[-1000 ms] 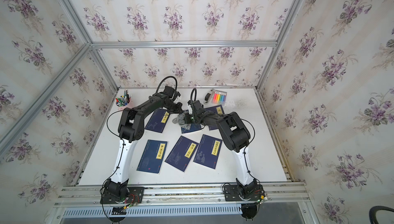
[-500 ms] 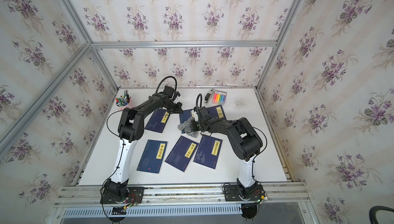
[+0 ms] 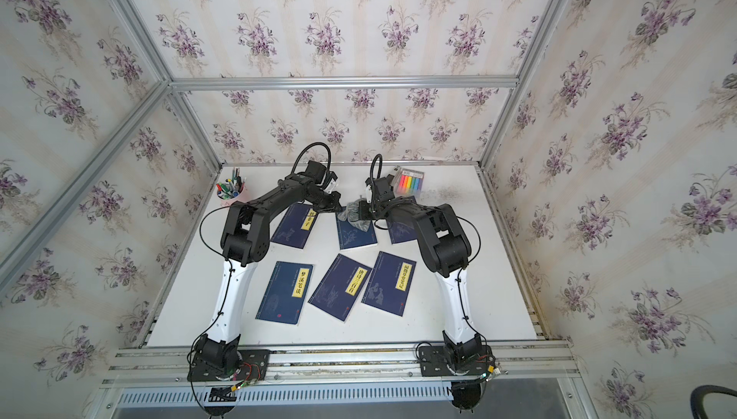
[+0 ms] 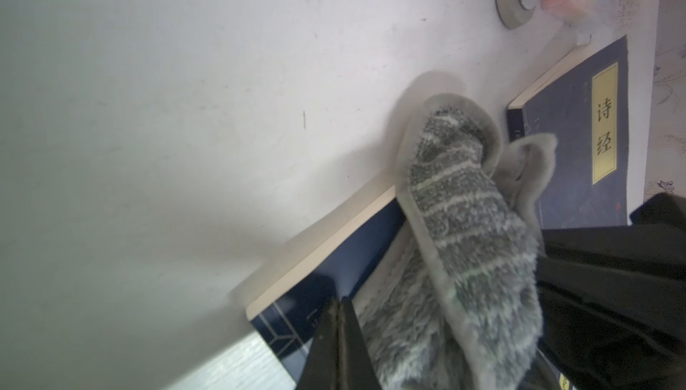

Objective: Wipe the cover of the book
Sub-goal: Wipe the dirt from the cover of the book.

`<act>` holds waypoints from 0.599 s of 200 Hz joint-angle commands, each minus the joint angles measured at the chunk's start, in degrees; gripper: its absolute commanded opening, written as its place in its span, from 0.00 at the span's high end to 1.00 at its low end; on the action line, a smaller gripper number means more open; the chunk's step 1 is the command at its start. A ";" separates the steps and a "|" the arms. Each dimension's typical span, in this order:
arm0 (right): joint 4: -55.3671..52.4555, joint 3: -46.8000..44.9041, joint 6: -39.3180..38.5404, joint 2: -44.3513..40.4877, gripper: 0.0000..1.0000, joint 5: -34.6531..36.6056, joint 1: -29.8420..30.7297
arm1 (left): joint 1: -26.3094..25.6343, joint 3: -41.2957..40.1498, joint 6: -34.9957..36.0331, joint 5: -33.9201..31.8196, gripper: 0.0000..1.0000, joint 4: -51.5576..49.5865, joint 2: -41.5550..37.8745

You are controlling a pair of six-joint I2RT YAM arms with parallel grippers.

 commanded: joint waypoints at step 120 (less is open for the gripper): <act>-6.15 -21.52 -0.83 -15.04 1.00 7.08 0.11 | -0.20 -0.84 0.00 -3.79 1.00 -5.50 1.73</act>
